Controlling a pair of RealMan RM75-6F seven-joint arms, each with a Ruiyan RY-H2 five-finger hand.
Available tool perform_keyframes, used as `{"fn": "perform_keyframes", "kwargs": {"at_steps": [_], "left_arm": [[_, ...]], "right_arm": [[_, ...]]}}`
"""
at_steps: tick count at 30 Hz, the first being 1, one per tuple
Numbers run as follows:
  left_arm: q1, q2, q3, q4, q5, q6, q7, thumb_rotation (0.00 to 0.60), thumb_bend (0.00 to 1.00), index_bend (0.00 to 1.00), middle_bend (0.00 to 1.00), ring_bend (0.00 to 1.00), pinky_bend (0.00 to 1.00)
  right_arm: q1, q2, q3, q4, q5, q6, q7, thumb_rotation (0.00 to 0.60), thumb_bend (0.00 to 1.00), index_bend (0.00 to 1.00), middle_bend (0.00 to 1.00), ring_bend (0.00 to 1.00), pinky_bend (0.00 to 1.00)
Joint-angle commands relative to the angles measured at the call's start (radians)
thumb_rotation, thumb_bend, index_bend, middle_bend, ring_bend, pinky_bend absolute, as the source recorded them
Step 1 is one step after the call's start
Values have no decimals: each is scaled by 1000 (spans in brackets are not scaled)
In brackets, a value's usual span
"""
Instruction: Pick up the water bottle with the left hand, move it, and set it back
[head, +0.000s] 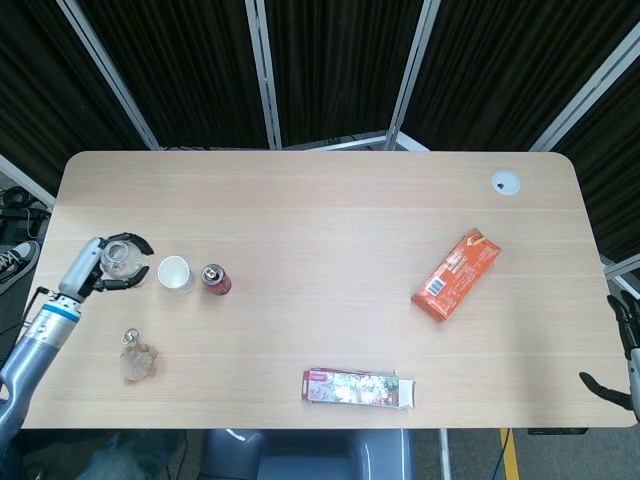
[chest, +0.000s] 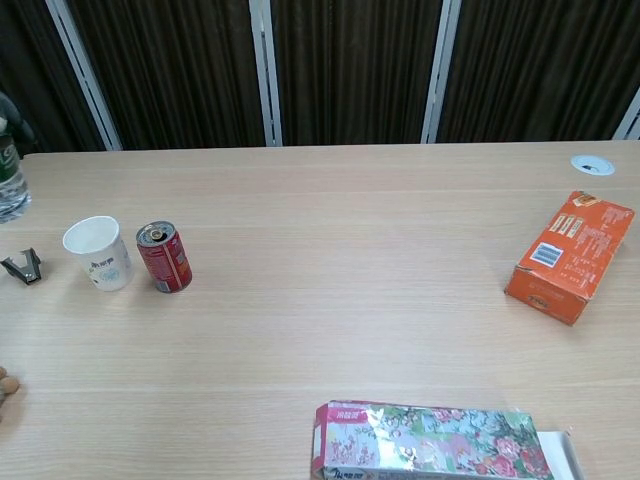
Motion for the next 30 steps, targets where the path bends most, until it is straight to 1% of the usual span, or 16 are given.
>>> {"fn": "perform_keyframes", "kwargs": {"at_steps": [1, 4, 9, 11, 14, 18, 25, 30], "left_arm": [[8, 3, 41, 132, 9, -55, -57, 600, 476, 515, 434, 327, 388], [5, -26, 65, 238, 23, -85, -60, 600, 476, 520, 435, 327, 388], [-13, -81, 99, 375, 49, -140, -29, 600, 477, 523, 434, 327, 388], [-33, -105, 115, 444, 75, -154, 50, 600, 477, 523, 434, 327, 388], [-54, -137, 117, 493, 78, -178, 119, 600, 476, 524, 435, 327, 388], [-85, -174, 116, 526, 84, -202, 192, 600, 477, 539, 434, 327, 388], [-133, -224, 108, 532, 83, -246, 269, 600, 475, 539, 435, 326, 388], [-148, -256, 94, 549, 59, -275, 295, 600, 478, 541, 435, 327, 388]], "right_arm": [[-1, -2, -3, -4, -3, -1, -8, 600, 0, 0, 0, 0, 0], [1, -5, -1, -8, 1, -4, -20, 600, 0, 0, 0, 0, 0], [11, -13, 10, -7, 19, -13, -45, 600, 0, 0, 0, 0, 0], [18, -17, 17, -4, 33, -25, -54, 600, 0, 0, 0, 0, 0], [29, -20, 22, -4, 50, -48, -58, 600, 0, 0, 0, 0, 0], [41, -27, 29, 1, 78, -71, -73, 600, 0, 0, 0, 0, 0], [49, -32, 40, 8, 115, -89, -81, 600, 0, 0, 0, 0, 0], [49, -31, 44, 13, 130, -93, -77, 600, 0, 0, 0, 0, 0]]}}
